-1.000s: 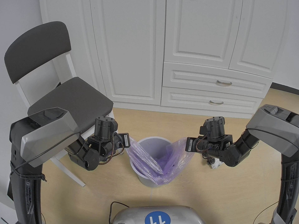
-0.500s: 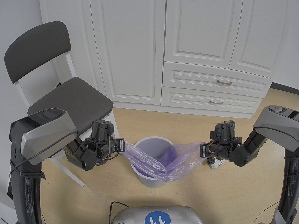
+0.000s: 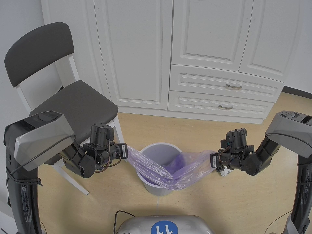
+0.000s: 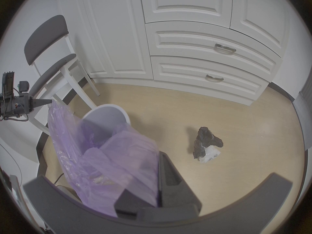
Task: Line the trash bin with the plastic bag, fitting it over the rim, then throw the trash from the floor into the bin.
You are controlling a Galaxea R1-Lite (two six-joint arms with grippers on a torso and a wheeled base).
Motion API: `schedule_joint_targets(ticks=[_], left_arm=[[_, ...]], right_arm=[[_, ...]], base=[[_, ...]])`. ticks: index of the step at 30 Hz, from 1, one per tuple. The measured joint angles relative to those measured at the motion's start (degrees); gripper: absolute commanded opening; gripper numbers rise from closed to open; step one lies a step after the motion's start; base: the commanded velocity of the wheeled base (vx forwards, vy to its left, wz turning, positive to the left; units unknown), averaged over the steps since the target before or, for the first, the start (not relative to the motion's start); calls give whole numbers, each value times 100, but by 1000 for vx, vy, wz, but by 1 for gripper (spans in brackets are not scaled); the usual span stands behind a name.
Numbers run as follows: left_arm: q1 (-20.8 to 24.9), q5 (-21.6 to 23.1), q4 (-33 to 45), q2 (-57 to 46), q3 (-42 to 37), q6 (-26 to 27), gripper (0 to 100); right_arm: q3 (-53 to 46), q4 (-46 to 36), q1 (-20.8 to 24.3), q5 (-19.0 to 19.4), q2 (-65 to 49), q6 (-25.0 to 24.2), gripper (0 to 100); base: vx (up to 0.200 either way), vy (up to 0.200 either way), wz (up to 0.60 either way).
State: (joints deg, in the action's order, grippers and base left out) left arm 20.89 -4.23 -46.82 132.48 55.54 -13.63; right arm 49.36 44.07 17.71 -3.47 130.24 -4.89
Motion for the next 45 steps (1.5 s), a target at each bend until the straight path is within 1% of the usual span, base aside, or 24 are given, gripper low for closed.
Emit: schedule_joint_targets(ticks=[4, 9, 12, 21, 23, 25, 28, 31, 38, 43, 45], left_arm=[[21, 21, -2, 18, -4, 26, 0], [-59, 65, -6, 74, 57, 50, 0], [-98, 100, -11, 66, 29, 41, 0], [-135, 174, 7, -94, -140, 46, 0], [-185, 221, 44, -111, -149, 55, 0], [-262, 297, 79, -127, -152, 80, 0], [-389, 361, 112, -141, -163, 246, 0], [-496, 383, 194, -149, -185, 411, 0], [-566, 405, 301, -87, -218, 521, 0], [-574, 573, 323, -59, -293, 575, 0], [-579, 625, 319, -61, -343, 677, 0]], right_arm=[[-112, -1, -24, 28, -95, -4, 0], [-83, -28, -16, 69, -124, 2, 0], [-50, -184, 6, 80, -122, 2, 0], [-187, -272, -22, 74, -293, 2, 0], [-187, -425, -40, 74, -321, 27, 0], [-173, -575, -94, 69, -336, 133, 0], [-149, -628, -204, 61, -343, 328, 0], [-143, -649, -272, 35, -329, 421, 0], [-184, -677, -374, -13, -205, 746, 0], [-269, -692, -422, -11, -126, 934, 0], [-322, -690, -433, -7, -108, 1041, 0]], base=[[0, 0, 0], [0, 0, 0], [0, 0, 0], [0, 0, 0], [0, 0, 0], [0, 0, 0], [0, 0, 0], [0, 0, 0], [0, 0, 0], [0, 0, 0], [0, 0, 0]])
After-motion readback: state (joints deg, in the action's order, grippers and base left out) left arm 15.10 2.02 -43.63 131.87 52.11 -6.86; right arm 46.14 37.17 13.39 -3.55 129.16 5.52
